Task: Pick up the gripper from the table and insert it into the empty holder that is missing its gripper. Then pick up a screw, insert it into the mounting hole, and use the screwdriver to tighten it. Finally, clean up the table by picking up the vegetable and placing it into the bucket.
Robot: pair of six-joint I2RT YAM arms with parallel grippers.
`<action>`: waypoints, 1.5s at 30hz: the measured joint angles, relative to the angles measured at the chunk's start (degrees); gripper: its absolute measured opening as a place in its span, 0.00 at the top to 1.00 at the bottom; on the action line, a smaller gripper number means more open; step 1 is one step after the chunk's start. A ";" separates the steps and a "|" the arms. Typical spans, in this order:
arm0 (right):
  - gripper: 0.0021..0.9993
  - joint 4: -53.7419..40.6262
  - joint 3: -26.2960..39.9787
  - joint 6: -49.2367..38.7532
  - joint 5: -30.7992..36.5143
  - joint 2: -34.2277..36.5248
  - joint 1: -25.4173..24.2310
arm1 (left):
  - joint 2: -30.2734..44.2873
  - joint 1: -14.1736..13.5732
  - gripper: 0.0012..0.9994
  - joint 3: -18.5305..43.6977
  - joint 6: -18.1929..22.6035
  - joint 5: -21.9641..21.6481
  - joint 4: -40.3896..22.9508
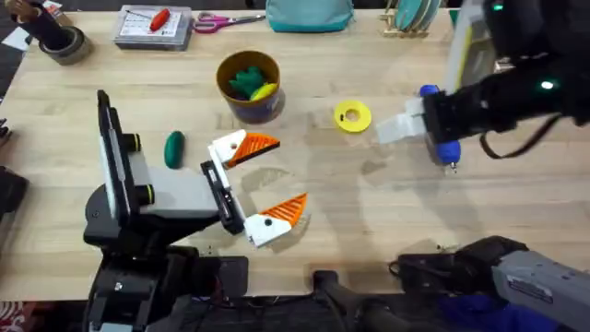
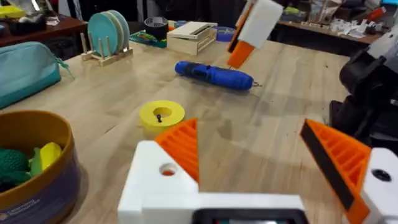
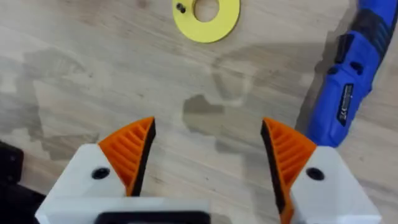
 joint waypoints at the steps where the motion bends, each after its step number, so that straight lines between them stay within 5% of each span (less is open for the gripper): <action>1: 0.00 0.63 0.00 0.08 0.00 0.86 0.30 | 0.00 0.00 0.01 0.00 0.00 0.00 0.00; 23: 0.00 9.29 0.00 2.38 0.88 10.19 10.73 | 0.00 0.00 0.01 0.00 0.00 0.00 0.00; 45: 0.00 20.46 0.00 5.46 5.86 19.00 11.90 | 0.00 0.00 0.01 0.00 0.00 0.00 0.00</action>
